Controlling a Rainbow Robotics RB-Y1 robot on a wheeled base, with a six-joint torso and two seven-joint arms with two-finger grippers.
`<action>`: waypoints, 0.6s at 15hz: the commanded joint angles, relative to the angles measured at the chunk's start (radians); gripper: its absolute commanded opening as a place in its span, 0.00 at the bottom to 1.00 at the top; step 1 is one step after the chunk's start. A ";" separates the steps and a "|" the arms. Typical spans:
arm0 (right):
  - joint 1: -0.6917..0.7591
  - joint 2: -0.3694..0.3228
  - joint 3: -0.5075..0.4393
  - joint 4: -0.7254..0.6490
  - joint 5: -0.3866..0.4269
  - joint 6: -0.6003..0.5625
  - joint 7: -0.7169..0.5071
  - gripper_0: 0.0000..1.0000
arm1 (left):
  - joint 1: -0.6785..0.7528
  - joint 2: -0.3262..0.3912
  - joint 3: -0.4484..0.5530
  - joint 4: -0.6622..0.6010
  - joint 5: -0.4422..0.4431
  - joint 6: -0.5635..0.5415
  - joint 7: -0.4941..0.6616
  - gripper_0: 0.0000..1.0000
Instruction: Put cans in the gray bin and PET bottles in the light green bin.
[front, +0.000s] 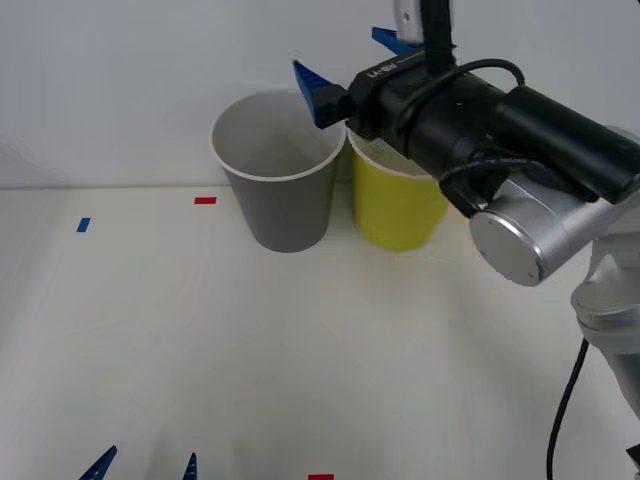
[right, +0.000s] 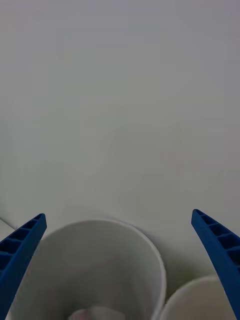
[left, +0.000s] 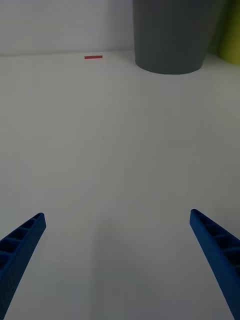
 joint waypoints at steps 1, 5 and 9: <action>0.188 -0.094 -0.090 -0.181 -0.007 0.000 -0.024 1.00 | 0.000 0.000 0.000 0.000 0.000 0.000 0.000 1.00; 0.467 -0.128 -0.174 -0.393 0.027 -0.001 -0.047 1.00 | 0.000 0.000 0.000 0.000 0.000 0.000 0.000 1.00; 0.737 -0.129 -0.240 -0.485 0.042 -0.067 -0.052 1.00 | 0.000 0.000 0.000 0.000 0.000 0.000 0.000 1.00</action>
